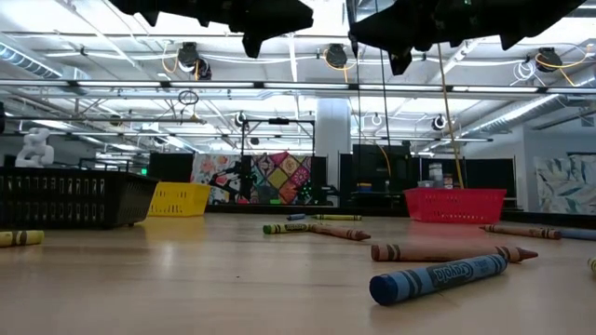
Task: Sort crayons
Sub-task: Put the blue crayon into the yellow bin
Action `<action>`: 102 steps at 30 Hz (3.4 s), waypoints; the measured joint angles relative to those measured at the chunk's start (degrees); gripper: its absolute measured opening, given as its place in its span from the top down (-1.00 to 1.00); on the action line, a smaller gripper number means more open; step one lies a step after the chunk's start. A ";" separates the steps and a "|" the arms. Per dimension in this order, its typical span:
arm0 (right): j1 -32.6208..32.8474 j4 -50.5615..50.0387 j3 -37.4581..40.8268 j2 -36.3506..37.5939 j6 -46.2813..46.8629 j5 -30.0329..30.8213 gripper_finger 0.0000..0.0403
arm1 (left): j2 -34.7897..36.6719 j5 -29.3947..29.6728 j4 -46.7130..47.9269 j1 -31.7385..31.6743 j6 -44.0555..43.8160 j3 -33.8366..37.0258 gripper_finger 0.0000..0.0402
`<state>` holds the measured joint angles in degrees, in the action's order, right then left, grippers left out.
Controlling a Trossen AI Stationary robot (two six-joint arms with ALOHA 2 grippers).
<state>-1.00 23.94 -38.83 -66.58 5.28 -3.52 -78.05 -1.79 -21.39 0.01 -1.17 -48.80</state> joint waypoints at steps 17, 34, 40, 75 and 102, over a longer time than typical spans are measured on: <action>0.05 2.43 0.00 -0.01 0.04 -2.44 1.00 | -4.55 -4.09 -11.04 -0.46 -1.50 0.02 0.54; 0.05 2.43 0.00 -0.01 -0.22 -2.48 1.00 | -4.52 -6.63 -3.86 -3.68 -3.00 -4.62 0.54; 0.03 2.43 0.00 -0.01 -0.89 -2.49 1.00 | -4.50 -8.39 -3.77 -4.28 -3.06 -5.05 0.54; 0.01 1.51 0.00 0.01 -1.46 -2.55 1.00 | -13.68 -16.60 -6.68 -6.05 -2.58 -11.08 0.56; 0.01 0.86 0.07 -0.04 0.00 -0.47 0.81 | -14.58 -17.91 -6.16 -6.06 -2.15 -11.09 0.95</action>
<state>-0.99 24.80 -38.76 -66.62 5.28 -3.99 -92.62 -19.70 -27.54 -6.05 -3.32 -59.89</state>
